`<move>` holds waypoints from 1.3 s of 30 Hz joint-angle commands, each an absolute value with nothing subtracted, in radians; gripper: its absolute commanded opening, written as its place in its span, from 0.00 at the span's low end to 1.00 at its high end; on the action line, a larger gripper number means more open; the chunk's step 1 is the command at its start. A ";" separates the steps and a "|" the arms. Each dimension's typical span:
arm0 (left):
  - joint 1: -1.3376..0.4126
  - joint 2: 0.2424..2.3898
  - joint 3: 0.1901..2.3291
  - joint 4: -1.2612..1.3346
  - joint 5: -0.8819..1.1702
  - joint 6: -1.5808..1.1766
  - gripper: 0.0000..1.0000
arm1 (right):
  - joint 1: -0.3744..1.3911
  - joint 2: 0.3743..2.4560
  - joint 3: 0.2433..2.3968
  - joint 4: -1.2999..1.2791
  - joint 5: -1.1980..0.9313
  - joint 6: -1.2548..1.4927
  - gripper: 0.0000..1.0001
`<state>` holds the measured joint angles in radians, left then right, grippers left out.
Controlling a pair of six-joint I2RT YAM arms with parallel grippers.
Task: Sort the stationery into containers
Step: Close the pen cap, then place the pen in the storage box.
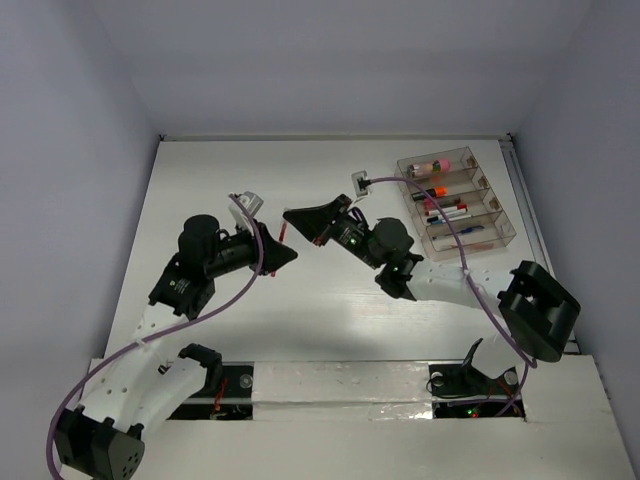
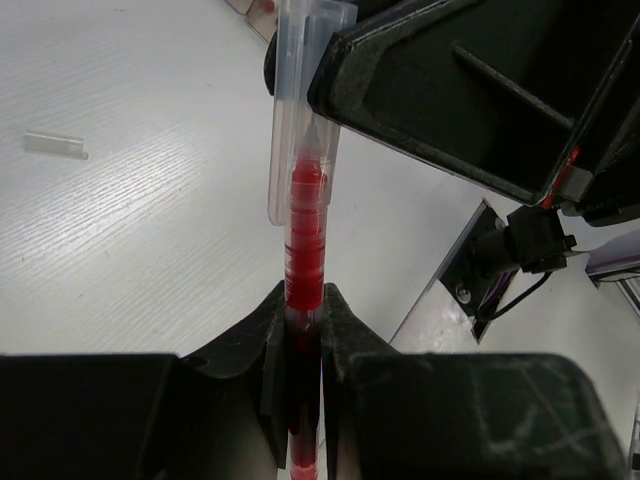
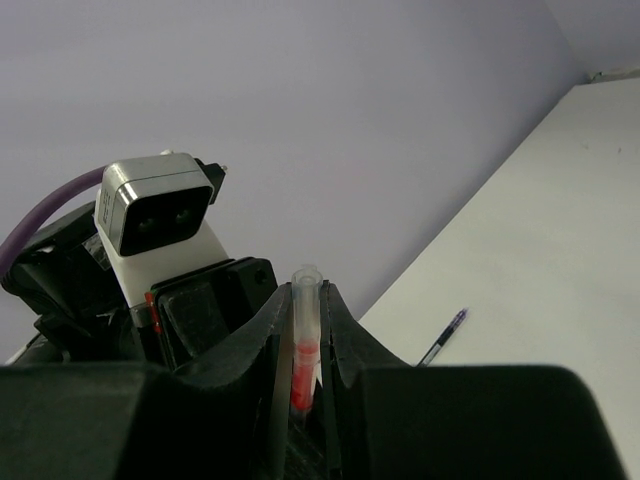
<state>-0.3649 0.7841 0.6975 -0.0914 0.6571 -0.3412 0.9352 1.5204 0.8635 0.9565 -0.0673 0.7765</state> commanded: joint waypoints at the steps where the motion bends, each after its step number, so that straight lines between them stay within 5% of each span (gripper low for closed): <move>1: -0.341 0.802 0.811 0.097 0.509 -0.373 0.00 | 0.989 1.558 0.842 0.880 -0.322 0.821 0.00; 24: -0.379 0.908 0.948 0.078 0.451 -0.325 0.00 | 1.032 1.517 0.738 0.695 -0.294 0.707 0.00; 39: -0.379 0.908 0.960 0.081 0.431 -0.319 0.00 | 1.032 1.603 0.749 0.839 -0.739 0.801 0.00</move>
